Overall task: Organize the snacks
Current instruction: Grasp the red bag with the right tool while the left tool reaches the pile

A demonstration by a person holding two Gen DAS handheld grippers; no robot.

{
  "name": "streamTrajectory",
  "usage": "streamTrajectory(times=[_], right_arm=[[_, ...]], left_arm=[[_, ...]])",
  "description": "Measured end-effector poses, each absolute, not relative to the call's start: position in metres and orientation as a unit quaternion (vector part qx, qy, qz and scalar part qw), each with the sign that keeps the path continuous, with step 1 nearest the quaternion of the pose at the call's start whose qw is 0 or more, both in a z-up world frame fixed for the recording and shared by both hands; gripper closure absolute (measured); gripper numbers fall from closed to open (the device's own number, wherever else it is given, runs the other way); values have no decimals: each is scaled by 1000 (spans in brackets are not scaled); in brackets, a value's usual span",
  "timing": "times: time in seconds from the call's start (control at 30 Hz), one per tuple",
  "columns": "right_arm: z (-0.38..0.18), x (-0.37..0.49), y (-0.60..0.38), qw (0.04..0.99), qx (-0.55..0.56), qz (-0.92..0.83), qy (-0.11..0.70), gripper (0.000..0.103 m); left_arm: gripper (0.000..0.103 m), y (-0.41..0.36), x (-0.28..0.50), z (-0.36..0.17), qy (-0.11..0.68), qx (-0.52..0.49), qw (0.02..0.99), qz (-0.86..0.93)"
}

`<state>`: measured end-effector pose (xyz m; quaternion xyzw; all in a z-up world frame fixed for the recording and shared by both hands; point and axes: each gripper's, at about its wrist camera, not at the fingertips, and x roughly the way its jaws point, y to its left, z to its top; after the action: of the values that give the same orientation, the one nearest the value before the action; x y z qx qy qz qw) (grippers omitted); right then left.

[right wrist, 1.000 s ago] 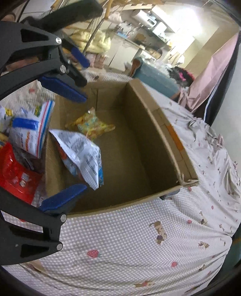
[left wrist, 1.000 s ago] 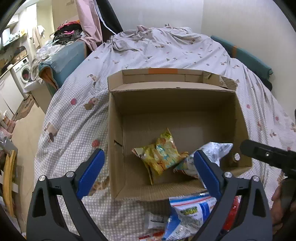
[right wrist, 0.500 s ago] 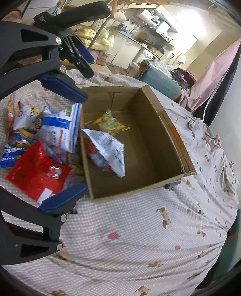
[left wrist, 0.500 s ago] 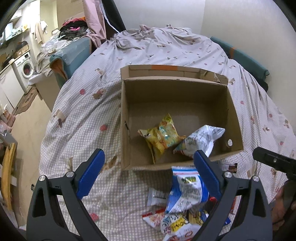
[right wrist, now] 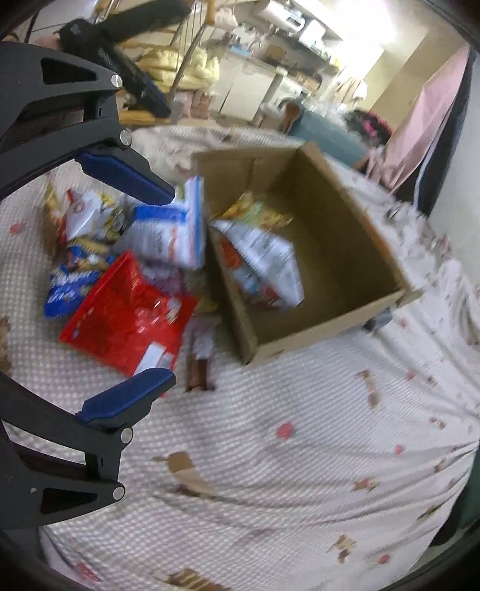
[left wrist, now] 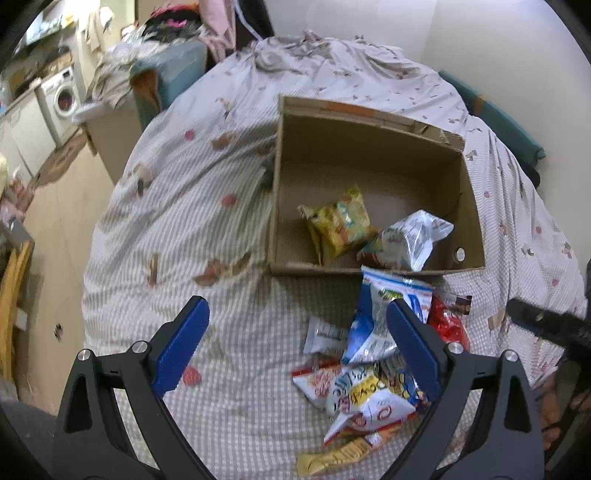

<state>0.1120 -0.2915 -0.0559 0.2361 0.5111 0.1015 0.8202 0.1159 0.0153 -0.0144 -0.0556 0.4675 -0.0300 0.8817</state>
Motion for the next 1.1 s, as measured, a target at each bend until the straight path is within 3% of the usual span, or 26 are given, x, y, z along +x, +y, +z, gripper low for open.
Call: streamTrajectory(times=[0.27,0.37,0.8,0.83,0.9,0.93,1.0,1.1], right_arm=[[-125,124,-298,722,325,72,606,11],[-141,130,-299,706,340,48,619,5],[-180,152,-280,680,317,14,661,1],[-180,152,-278,683,309,17,662,3],[-174,153,-272,696,281,28,660,24],[-171,152,-271,699,274,35,660,28],[-167,146,-271,702,273,40,657,44],[-159,136,-283,710,277,43,646,51]], left_arm=[[8,23,106,-31,508,-85,857,-22],[8,21,104,-31,504,-77,860,-23],[8,13,110,-48,530,-74,844,-20],[8,11,110,-50,534,-73,842,-22],[8,6,109,-56,545,-72,835,-30],[8,3,109,-59,550,-71,832,-34],[8,-4,108,-67,562,-64,824,-41],[8,-11,109,-82,585,-72,807,-49]])
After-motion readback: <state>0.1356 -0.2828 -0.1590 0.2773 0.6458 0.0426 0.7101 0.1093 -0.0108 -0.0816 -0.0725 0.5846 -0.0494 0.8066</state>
